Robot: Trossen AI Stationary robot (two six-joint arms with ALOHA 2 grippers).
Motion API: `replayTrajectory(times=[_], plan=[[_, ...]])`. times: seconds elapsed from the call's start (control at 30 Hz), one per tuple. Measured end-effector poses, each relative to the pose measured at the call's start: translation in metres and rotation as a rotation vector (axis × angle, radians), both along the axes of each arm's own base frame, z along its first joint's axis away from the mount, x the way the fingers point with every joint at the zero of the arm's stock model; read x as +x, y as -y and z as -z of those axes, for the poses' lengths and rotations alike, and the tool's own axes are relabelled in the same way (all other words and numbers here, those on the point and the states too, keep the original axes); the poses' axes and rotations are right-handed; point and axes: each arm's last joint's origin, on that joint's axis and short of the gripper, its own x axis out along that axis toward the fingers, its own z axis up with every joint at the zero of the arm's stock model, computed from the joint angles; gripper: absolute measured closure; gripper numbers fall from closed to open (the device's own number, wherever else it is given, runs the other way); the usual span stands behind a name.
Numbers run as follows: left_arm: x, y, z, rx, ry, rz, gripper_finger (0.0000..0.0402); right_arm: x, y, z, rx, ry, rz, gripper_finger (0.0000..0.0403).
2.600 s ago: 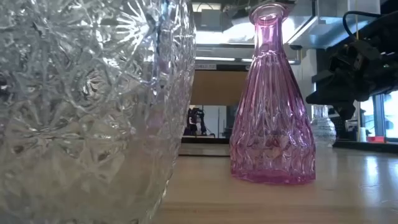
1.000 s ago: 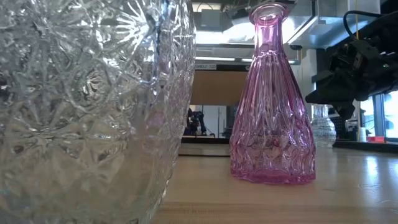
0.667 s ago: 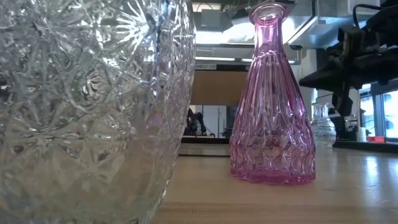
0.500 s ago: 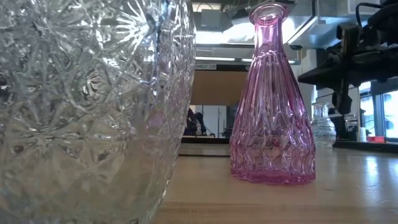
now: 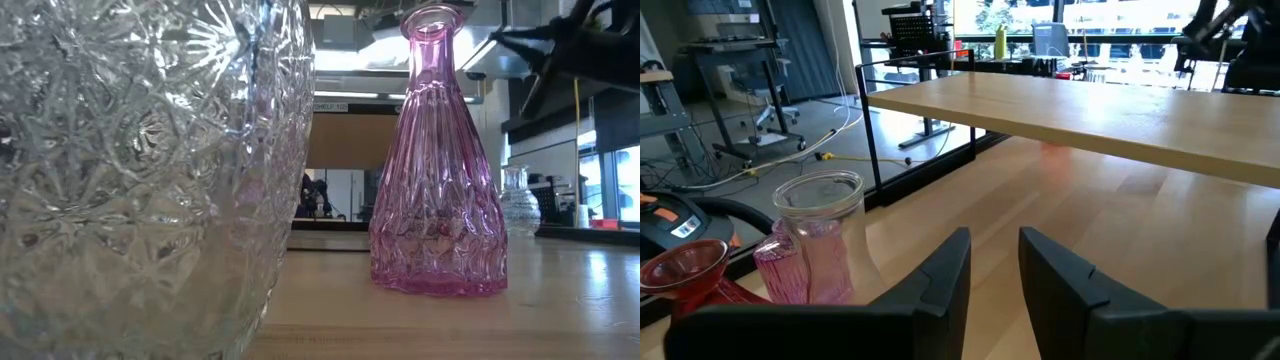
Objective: Sort vases onto shelf
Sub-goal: Put the transparent vase on the shelf
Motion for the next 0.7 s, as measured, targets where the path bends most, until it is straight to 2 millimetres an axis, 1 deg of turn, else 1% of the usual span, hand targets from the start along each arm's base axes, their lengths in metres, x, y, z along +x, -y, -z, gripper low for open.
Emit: replayTrajectory(times=[0.07, 0.17, 0.27, 0.37, 0.5, 0.6, 0.7], plan=[[0.000, 0.000, 0.000, 0.000, 0.000, 0.000, 0.0321, -0.002, 0.000, -0.004, -0.033, 0.030, 0.035, 0.0402], [0.000, 0.000, 0.000, 0.000, 0.000, 0.000, 0.0321, -0.002, 0.001, -0.004, -0.066, 0.014, 0.090, 0.0402], [0.000, 0.000, 0.000, 0.000, 0.000, 0.000, 0.0321, -0.003, 0.004, -0.004, -0.015, 0.025, 0.176, 0.0402], [0.000, 0.000, 0.000, 0.000, 0.000, 0.000, 0.0321, -0.008, 0.005, -0.010, 0.016, 0.102, 0.242, 0.0402], [0.000, 0.000, 0.000, 0.000, 0.000, 0.000, 0.0321, -0.016, 0.005, -0.032, -0.027, 0.215, 0.305, 0.0402], [0.000, 0.000, 0.000, 0.000, 0.000, 0.000, 0.0321, -0.021, 0.005, -0.057, -0.082, 0.271, 0.327, 0.0402], [0.000, 0.000, 0.000, 0.000, 0.000, 0.000, 0.0321, -0.022, 0.002, -0.087, -0.191, 0.318, 0.304, 0.0402]])
